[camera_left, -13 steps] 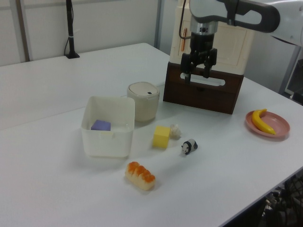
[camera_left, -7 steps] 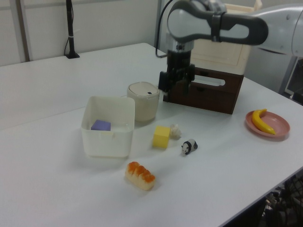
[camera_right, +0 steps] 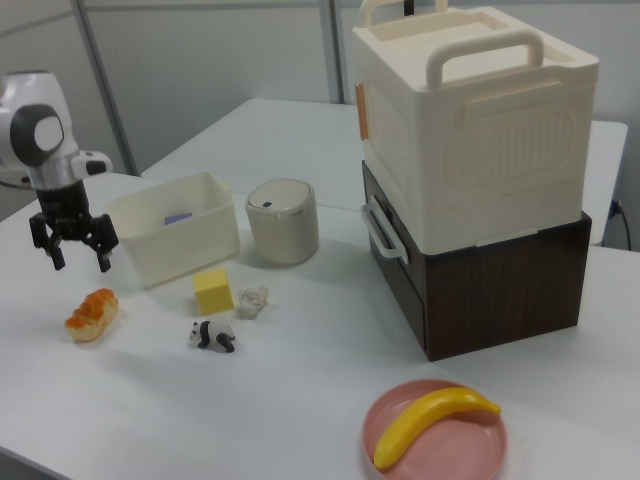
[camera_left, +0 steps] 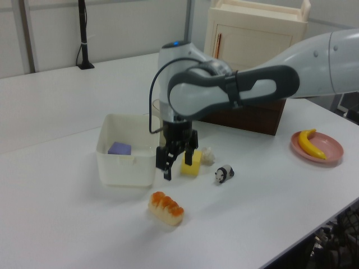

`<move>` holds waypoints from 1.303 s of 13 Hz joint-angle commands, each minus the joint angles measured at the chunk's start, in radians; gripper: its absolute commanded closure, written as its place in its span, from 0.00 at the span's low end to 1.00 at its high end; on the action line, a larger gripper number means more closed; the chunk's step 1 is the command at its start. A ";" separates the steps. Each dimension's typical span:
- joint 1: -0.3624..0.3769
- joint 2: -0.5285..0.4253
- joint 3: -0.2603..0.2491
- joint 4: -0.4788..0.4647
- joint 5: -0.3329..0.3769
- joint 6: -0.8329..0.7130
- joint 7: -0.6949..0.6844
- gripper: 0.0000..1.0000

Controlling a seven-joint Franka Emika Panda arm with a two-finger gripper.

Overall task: Put the bread in the basket
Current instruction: 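Lower the gripper onto the bread roll and close on it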

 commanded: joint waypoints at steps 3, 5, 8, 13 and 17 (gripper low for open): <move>0.037 0.072 0.020 -0.055 -0.026 0.094 0.005 0.00; 0.041 0.121 0.020 -0.059 -0.044 0.120 0.005 0.00; 0.060 0.164 0.020 -0.088 -0.081 0.211 0.019 0.00; 0.063 0.168 0.022 -0.085 -0.087 0.213 0.030 0.77; 0.057 0.106 0.022 -0.046 -0.086 0.120 0.002 0.93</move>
